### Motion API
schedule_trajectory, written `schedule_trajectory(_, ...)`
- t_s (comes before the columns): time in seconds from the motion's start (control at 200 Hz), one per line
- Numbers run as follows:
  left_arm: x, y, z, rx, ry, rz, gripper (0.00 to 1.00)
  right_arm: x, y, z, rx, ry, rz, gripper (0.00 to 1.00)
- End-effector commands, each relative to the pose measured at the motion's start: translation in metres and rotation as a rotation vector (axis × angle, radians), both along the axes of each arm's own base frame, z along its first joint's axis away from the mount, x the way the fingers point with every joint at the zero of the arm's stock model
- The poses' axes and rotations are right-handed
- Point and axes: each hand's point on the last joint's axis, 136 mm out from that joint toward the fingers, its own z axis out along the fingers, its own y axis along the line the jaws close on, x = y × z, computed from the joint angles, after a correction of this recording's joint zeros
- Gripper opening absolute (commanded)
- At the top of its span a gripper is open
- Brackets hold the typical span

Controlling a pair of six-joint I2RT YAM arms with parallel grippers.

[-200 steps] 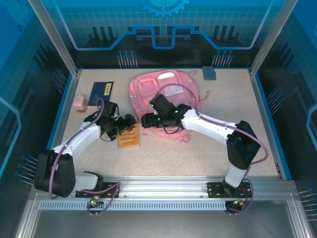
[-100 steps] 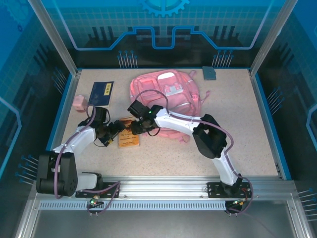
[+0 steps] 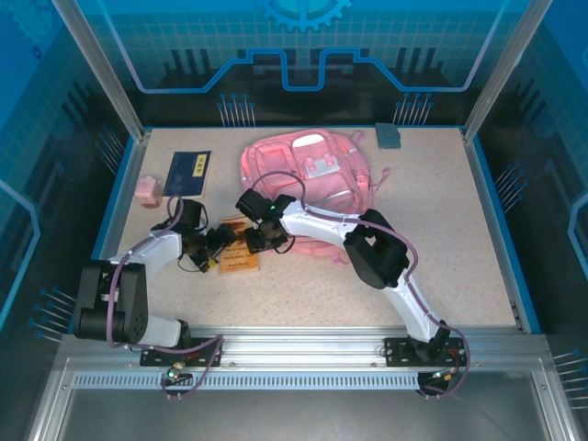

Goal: Pack the student bag
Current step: Pick up the book from the middle-left of the table.

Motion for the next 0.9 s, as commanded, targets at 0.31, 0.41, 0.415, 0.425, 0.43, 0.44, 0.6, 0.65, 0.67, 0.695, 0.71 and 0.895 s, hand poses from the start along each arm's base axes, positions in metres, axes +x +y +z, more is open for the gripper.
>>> schedule_trajectory(0.31,0.020,-0.050,0.052,-0.325,-0.179,-0.133,0.74,-0.006,-0.026,-0.036,-0.016,0.138,-0.049,0.34)
schedule_trajectory(0.41,0.024,-0.057,0.072,-0.378,-0.236,-0.143,0.73,-0.004,-0.029,-0.035,-0.007,0.141,-0.057,0.33)
schedule_trajectory(0.415,0.024,-0.057,0.074,-0.381,-0.238,-0.142,0.73,-0.004,-0.030,-0.035,-0.007,0.143,-0.058,0.33)
schedule_trajectory(0.425,0.025,-0.057,0.076,-0.386,-0.244,-0.143,0.73,-0.004,-0.030,-0.035,-0.006,0.144,-0.059,0.33)
schedule_trajectory(0.43,0.025,-0.058,0.077,-0.390,-0.246,-0.143,0.73,-0.004,-0.030,-0.035,-0.005,0.144,-0.058,0.33)
schedule_trajectory(0.44,0.026,-0.058,0.078,-0.396,-0.249,-0.144,0.73,-0.004,-0.031,-0.036,-0.006,0.145,-0.060,0.33)
schedule_trajectory(0.6,0.031,-0.062,0.086,-0.431,-0.264,-0.145,0.71,0.000,-0.037,-0.034,0.001,0.144,-0.074,0.32)
schedule_trajectory(0.65,0.032,-0.062,0.082,-0.436,-0.249,-0.138,0.71,0.001,-0.038,-0.034,0.002,0.142,-0.074,0.33)
schedule_trajectory(0.67,0.031,-0.063,0.080,-0.442,-0.240,-0.137,0.70,0.001,-0.039,-0.034,0.002,0.143,-0.076,0.32)
schedule_trajectory(0.695,0.032,-0.064,0.078,-0.448,-0.233,-0.133,0.70,0.001,-0.039,-0.034,0.003,0.143,-0.075,0.32)
schedule_trajectory(0.71,0.032,-0.064,0.076,-0.453,-0.225,-0.131,0.69,0.002,-0.040,-0.034,0.004,0.144,-0.077,0.32)
schedule_trajectory(0.895,0.031,-0.061,0.059,-0.411,-0.177,-0.120,0.64,0.000,-0.040,-0.036,0.009,0.147,-0.077,0.32)
